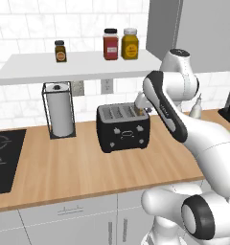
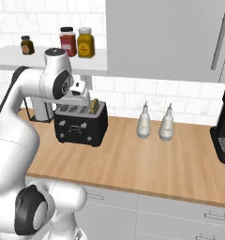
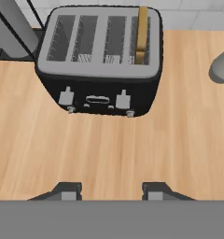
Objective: Start the toaster. Once the lever pops up, take the bread to the plate on the dining counter.
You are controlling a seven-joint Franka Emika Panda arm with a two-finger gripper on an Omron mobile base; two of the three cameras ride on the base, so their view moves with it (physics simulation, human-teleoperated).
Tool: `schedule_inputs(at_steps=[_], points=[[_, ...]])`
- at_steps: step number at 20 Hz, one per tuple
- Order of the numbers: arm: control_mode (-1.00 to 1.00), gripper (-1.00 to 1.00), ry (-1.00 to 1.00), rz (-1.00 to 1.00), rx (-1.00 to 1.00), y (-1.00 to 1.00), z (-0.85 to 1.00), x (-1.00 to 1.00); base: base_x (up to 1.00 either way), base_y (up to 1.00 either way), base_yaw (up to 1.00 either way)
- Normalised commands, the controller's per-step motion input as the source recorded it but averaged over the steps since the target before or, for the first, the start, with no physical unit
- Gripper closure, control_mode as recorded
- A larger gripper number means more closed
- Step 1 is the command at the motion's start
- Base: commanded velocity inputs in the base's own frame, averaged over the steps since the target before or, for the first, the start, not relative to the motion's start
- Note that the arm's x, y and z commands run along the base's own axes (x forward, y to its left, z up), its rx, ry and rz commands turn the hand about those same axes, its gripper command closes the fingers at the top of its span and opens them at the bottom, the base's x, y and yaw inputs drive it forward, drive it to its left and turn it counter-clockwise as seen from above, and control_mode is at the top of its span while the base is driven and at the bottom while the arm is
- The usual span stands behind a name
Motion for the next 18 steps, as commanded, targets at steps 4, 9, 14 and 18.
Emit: schedule_inputs(at_steps=[4, 9, 14, 18], points=[[-1.00, -1.00, 0.00, 0.00, 0.00, 0.00, -0.03, 0.00, 0.00, 0.00, 0.00], [-1.00, -1.00, -0.01, 0.00, 0.00, -0.16, -0.31, 0.01, 0.00, 0.00, 0.00], [-1.00, -1.00, 0.00, 0.00, -0.01, -0.11, -0.40, 0.07, 0.00, 0.00, 0.00], [-1.00, -1.00, 0.00, 0.00, 0.00, -0.25, -0.43, 0.25, 0.00, 0.00, 0.00]])
